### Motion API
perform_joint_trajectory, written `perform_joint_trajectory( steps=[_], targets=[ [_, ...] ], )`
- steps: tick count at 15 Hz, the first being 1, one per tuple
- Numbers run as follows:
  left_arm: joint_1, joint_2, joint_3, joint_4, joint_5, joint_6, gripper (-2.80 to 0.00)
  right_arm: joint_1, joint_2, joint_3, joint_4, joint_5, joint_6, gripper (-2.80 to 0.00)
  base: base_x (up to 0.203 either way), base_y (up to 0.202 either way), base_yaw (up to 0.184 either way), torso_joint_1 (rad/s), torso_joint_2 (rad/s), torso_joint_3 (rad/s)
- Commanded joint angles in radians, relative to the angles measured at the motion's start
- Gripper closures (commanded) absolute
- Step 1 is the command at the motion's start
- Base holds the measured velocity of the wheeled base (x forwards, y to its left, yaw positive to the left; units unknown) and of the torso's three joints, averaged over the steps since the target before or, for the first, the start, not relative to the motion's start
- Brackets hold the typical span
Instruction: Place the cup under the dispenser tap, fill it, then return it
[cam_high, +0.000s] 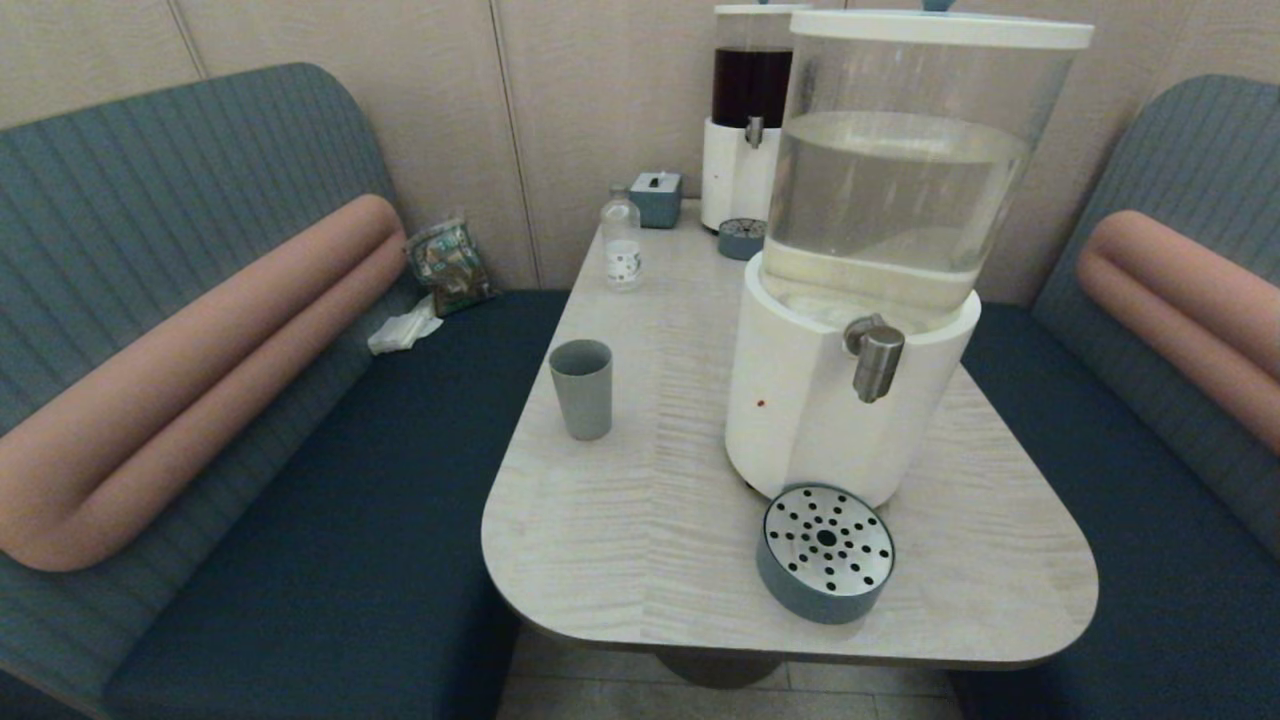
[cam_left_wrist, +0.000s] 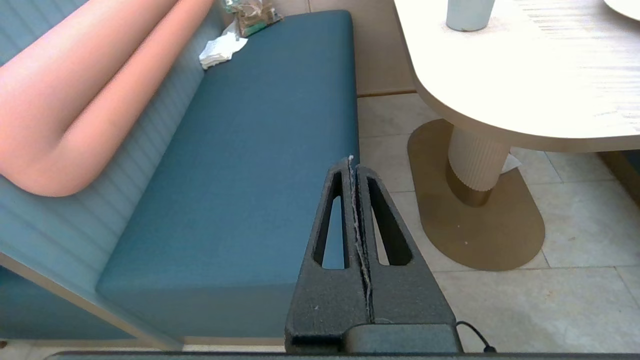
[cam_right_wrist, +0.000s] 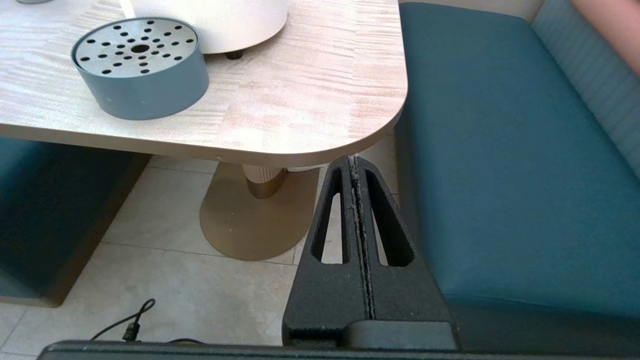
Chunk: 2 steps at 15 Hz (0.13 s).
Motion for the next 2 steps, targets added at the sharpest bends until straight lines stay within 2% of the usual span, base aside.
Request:
perform_joint_trajectory(
  steps=[1, 2],
  targets=[
    [0.000, 0.003, 0.000, 0.000, 0.000, 0.001, 0.00, 0.000, -0.002, 0.002, -0.005, 0.001, 0.000, 0.00, 0.000, 0.000, 0.000, 0.000, 0.00, 0.000],
    [0.000, 0.003, 0.000, 0.000, 0.000, 0.001, 0.00, 0.000, -0.002, 0.002, -0.005, 0.001, 0.001, 0.00, 0.000, 0.000, 0.000, 0.000, 0.00, 0.000]
  ],
)
